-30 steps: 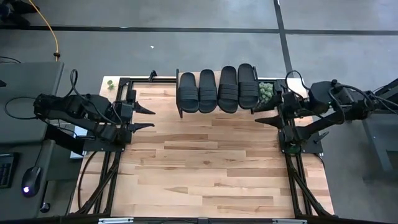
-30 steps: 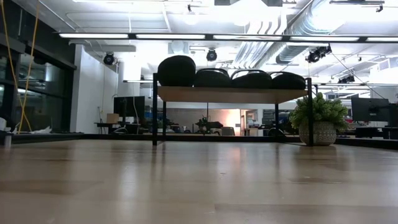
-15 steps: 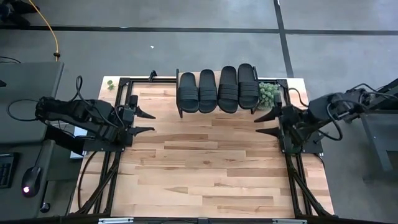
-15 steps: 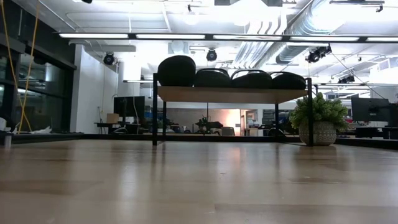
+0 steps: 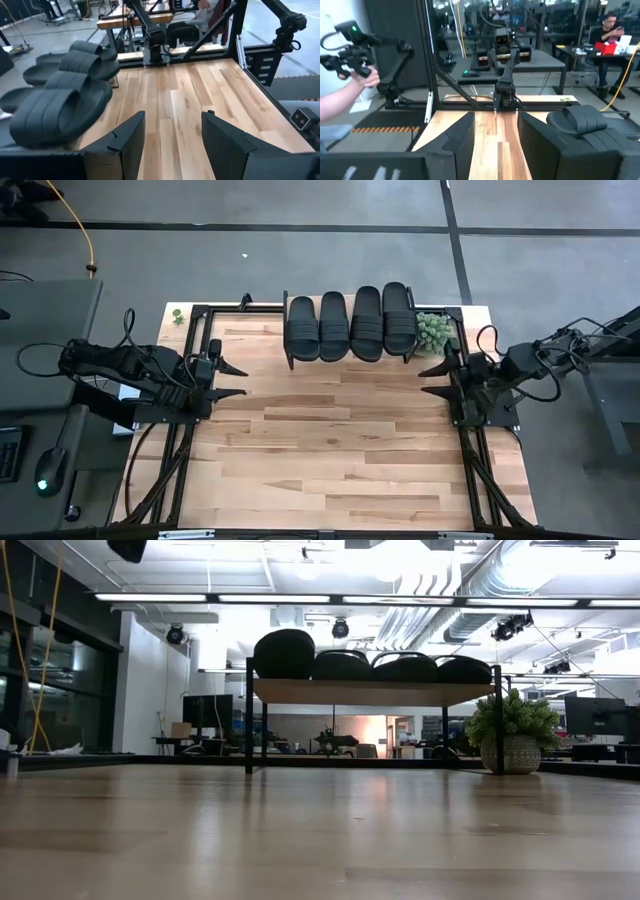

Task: Pick and place slides into the shelf
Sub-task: Return to Home Position

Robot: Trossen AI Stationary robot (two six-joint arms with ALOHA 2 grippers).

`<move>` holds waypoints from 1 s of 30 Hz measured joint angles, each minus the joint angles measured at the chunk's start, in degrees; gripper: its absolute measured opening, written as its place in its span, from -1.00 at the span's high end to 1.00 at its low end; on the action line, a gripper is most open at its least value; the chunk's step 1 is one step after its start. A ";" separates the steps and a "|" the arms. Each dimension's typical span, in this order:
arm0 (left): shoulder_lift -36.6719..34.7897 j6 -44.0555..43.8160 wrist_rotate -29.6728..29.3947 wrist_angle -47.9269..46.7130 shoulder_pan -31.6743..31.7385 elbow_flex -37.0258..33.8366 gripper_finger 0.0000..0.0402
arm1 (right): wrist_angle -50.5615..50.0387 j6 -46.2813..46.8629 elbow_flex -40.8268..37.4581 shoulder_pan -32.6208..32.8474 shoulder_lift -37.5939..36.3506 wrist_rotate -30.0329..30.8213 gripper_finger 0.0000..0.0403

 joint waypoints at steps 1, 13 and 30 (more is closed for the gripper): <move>-0.63 -0.25 0.00 0.24 0.02 -0.85 0.12 | 1.65 -0.37 -1.91 0.00 -1.18 0.01 0.29; -8.96 -2.24 0.20 6.22 0.00 -10.76 0.12 | 17.43 -4.88 -17.50 -0.02 -10.87 -0.13 0.29; -17.96 -4.14 0.20 10.35 0.02 -22.02 0.12 | 23.89 -5.39 -26.76 -0.04 -13.59 1.22 0.29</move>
